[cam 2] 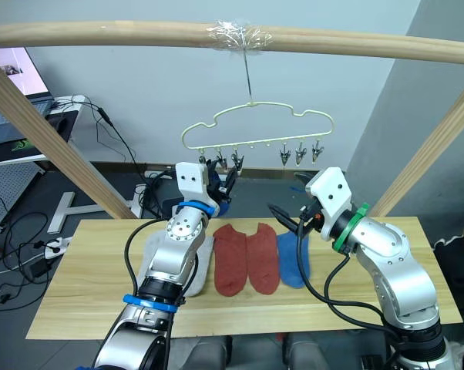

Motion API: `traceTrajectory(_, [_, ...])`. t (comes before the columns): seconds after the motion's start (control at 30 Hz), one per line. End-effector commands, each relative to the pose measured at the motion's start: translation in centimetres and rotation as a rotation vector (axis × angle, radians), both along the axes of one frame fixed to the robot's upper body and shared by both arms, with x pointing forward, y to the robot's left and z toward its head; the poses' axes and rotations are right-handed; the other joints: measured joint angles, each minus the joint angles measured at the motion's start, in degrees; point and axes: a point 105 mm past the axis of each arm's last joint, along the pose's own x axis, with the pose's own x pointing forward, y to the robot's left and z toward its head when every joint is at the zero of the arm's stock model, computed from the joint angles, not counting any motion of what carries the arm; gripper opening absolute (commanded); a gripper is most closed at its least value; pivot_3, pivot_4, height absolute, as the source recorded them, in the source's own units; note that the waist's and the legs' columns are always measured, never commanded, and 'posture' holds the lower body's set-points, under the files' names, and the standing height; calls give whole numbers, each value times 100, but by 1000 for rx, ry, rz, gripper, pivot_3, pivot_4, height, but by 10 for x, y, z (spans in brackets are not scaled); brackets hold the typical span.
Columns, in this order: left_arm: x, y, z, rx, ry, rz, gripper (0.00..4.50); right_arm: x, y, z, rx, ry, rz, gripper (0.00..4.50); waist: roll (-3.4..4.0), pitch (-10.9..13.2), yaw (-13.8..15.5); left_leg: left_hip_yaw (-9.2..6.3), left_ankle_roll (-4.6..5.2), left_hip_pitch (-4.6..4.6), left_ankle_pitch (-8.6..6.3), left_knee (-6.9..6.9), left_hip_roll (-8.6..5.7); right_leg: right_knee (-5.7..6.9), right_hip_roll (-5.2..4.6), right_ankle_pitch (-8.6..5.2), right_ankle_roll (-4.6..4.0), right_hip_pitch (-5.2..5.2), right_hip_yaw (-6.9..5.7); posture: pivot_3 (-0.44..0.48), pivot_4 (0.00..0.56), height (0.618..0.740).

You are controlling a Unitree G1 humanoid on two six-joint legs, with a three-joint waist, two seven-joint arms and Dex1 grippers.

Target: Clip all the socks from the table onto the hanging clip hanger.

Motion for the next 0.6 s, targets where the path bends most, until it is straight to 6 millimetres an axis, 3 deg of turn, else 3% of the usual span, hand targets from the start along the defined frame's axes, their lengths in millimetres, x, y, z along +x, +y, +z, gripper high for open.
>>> traceTrajectory(0.03, [2, -2, 19, -17, -71, 7, 1974, -5, -3, 15, 6, -65, -10, 4500, 0, 0, -13, -1, 0, 0, 0, 0, 0, 0, 0, 0, 0, 0, 0, 89, 184, 740])
traceTrajectory(0.6, [4, -7, 35, -9, -124, 50, 1974, -7, 8, 32, 34, -82, 41, 4500, 0, 0, -48, -2, 0, 1, 1, 1, 0, 3, 0, 1, 1, 1, -1, 90, 187, 740])
